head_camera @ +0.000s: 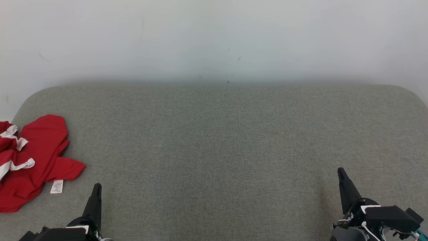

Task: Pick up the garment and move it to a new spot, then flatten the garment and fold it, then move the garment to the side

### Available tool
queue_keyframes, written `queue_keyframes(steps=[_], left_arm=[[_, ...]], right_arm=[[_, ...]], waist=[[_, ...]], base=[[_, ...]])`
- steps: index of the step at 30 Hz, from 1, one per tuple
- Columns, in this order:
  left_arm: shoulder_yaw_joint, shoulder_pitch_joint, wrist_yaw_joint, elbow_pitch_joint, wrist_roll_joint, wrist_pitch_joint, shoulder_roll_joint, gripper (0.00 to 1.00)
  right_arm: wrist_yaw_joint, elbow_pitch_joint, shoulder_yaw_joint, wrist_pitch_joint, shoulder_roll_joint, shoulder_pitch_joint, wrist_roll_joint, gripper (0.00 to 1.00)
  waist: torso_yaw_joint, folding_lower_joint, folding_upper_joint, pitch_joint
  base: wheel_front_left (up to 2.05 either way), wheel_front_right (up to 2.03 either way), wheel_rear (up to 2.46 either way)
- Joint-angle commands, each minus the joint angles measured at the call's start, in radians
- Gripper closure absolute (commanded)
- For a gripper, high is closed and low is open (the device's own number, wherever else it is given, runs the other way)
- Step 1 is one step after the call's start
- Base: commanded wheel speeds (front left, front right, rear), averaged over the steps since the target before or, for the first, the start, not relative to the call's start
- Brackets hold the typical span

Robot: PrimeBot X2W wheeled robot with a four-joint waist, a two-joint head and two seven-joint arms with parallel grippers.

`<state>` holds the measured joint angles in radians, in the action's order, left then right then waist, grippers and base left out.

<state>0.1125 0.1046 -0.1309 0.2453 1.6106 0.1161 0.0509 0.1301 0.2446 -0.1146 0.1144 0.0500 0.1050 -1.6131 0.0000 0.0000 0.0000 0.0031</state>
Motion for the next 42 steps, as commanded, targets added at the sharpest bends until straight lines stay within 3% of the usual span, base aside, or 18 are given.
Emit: queue_keyframes(steps=[1,35,36,37,38,39,42], left_arm=[[0.003,0.009,0.0,-0.003,0.005,-0.001,-0.002,1.0],[0.003,0.009,0.0,-0.003,0.005,-0.001,-0.002,1.0],[-0.001,0.0,0.0,0.002,0.0,0.0,0.0,0.0],[-0.002,-0.003,0.0,0.006,0.0,0.0,0.0,0.0],[-0.002,-0.008,0.0,0.012,0.0,-0.001,-0.002,1.0],[-0.004,-0.018,0.0,0.023,0.0,0.0,-0.003,0.0],[-0.009,-0.022,0.0,0.024,-0.006,-0.013,-0.003,0.0]], right_arm=[[0.001,-0.002,0.0,0.002,0.0,0.007,0.0,1.0],[0.001,-0.002,0.0,0.002,0.0,0.007,0.0,1.0],[0.0,0.002,0.0,0.0,0.0,-0.001,0.0,0.0],[0.0,0.006,0.0,0.0,-0.001,-0.005,0.0,0.0],[-0.001,0.012,0.001,0.0,-0.001,-0.009,0.0,1.0],[-0.003,0.025,0.001,0.0,-0.003,-0.018,0.0,0.0],[-0.003,0.02,0.005,-0.006,-0.002,-0.023,0.007,0.0]], waist=[[0.0,0.0,0.0,0.0],[0.0,0.0,0.0,0.0],[0.0,0.0,0.0,0.0],[0.0,0.0,0.0,0.0],[0.0,0.0,0.0,0.0],[0.0,0.0,0.0,0.0],[0.0,0.0,0.0,0.001]], base=[[0.0,0.0,0.0],[0.0,0.0,0.0],[0.0,0.0,0.0],[0.0,0.0,0.0],[0.0,0.0,0.0],[0.0,0.0,0.0],[0.0,0.0,0.0]])
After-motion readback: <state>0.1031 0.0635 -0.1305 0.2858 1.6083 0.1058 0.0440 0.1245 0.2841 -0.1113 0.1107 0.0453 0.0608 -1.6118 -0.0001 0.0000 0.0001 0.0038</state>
